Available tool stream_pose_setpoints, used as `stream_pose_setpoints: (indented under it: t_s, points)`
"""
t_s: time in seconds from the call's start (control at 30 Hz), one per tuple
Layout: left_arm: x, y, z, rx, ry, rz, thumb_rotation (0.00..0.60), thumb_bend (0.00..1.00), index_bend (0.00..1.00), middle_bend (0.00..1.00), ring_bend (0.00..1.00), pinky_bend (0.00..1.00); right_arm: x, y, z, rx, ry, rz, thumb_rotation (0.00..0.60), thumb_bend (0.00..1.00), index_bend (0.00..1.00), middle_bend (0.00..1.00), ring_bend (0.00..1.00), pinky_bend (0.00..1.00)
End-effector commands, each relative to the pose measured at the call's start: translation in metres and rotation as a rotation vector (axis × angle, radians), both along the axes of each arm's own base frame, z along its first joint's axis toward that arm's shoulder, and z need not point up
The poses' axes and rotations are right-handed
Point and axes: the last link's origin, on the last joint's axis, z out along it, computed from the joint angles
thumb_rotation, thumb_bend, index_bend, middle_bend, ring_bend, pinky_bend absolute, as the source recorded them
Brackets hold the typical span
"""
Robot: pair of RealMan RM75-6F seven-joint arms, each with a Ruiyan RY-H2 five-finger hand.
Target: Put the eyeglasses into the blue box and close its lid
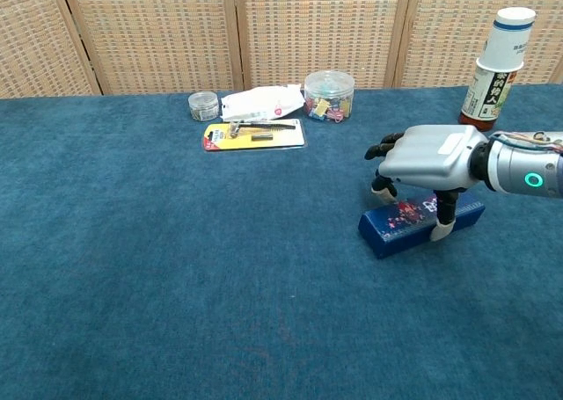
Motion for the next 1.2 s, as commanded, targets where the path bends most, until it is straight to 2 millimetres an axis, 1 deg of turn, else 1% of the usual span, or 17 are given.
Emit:
stream_pose_setpoints:
  t_s: [0.03,0.1,0.13,0.17,0.2,0.27,0.33,0.43,0.47,0.6,0.77,0.8,0.87,0.9,1.0,1.07,1.2]
  points:
    - [0.0,0.0,0.0,0.0,-0.001,0.001,0.6,0.01,0.0,0.0,0.0,0.0,-0.001,0.0,0.0,-0.014,-0.023,0.011,0.6,0.16,0.52,0.45,0.11,0.13]
    - [0.0,0.0,0.0,0.0,-0.001,-0.001,0.6,0.01,0.0,0.0,0.0,0.0,-0.002,0.0,0.001,-0.015,-0.03,0.013,0.6,0.18,0.53,0.45,0.12,0.13]
    - [0.0,0.0,0.0,0.0,0.0,-0.001,0.6,0.01,0.0,0.0,0.0,0.0,-0.002,0.0,0.001,-0.014,-0.032,0.012,0.6,0.18,0.52,0.42,0.12,0.13]
    - [0.0,0.0,0.0,-0.001,0.0,-0.001,0.6,0.01,0.0,0.0,0.0,0.0,-0.003,0.0,0.001,-0.012,-0.033,0.009,0.6,0.16,0.47,0.36,0.11,0.13]
    - [0.0,0.0,0.0,-0.001,0.0,-0.001,0.6,0.01,0.0,0.0,0.0,0.0,-0.005,0.001,0.002,-0.005,-0.034,-0.006,0.6,0.13,0.4,0.29,0.1,0.13]
    - [0.001,-0.001,0.0,-0.002,-0.001,-0.003,0.6,0.01,0.0,0.0,0.0,0.0,-0.01,0.003,0.006,0.023,-0.037,-0.064,0.6,0.03,0.12,0.07,0.03,0.13]
    - [0.001,-0.001,-0.001,-0.005,-0.001,-0.005,0.6,0.01,0.0,0.0,0.0,0.0,-0.011,0.006,0.013,0.046,-0.044,-0.114,0.6,0.0,0.01,0.0,0.0,0.1]
    - [0.002,-0.002,0.0,-0.01,-0.003,-0.01,0.6,0.01,0.0,0.0,0.0,0.0,-0.007,0.011,0.026,0.04,-0.08,-0.15,0.6,0.0,0.0,0.0,0.0,0.02]
    - [0.002,-0.002,0.0,-0.01,-0.004,-0.012,0.6,0.01,0.0,0.0,0.0,0.0,-0.007,0.011,0.03,0.035,-0.086,-0.153,0.6,0.0,0.0,0.0,0.0,0.01]
    - [0.003,-0.005,0.002,-0.004,-0.013,-0.02,0.6,0.01,0.0,0.0,0.0,0.0,-0.008,0.018,0.052,-0.01,-0.138,-0.167,0.6,0.0,0.0,0.0,0.0,0.01]
    - [0.004,-0.01,0.007,0.005,-0.027,-0.035,0.6,0.01,0.0,0.0,0.0,0.0,-0.019,0.038,0.09,-0.105,-0.234,-0.195,0.6,0.0,0.0,0.0,0.0,0.01]
    - [0.004,-0.011,0.008,0.008,-0.031,-0.039,0.6,0.01,0.0,0.0,0.0,0.0,-0.025,0.046,0.101,-0.132,-0.262,-0.207,0.6,0.0,0.0,0.0,0.0,0.01]
    - [0.003,-0.012,0.01,0.014,-0.039,-0.043,0.6,0.01,0.0,0.0,0.0,0.0,-0.036,0.057,0.116,-0.175,-0.302,-0.223,0.6,0.0,0.0,0.0,0.0,0.01]
    - [0.003,-0.013,0.012,0.02,-0.043,-0.044,0.6,0.01,0.0,0.0,0.0,0.0,-0.047,0.067,0.128,-0.214,-0.338,-0.241,0.6,0.0,0.0,0.0,0.0,0.01]
    - [0.002,-0.015,0.015,0.032,-0.052,-0.051,0.6,0.01,0.0,0.0,0.0,0.0,-0.072,0.089,0.15,-0.284,-0.42,-0.275,0.6,0.0,0.0,0.0,0.0,0.01]
    - [0.001,-0.018,0.017,0.042,-0.06,-0.056,0.6,0.01,0.0,0.0,0.0,0.0,-0.095,0.109,0.164,-0.345,-0.489,-0.31,0.6,0.0,0.0,0.0,0.0,0.01]
    - [-0.001,-0.022,0.019,0.061,-0.063,-0.06,0.6,0.01,0.0,0.0,0.0,0.0,-0.127,0.137,0.176,-0.416,-0.585,-0.377,0.6,0.0,0.0,0.0,0.0,0.01]
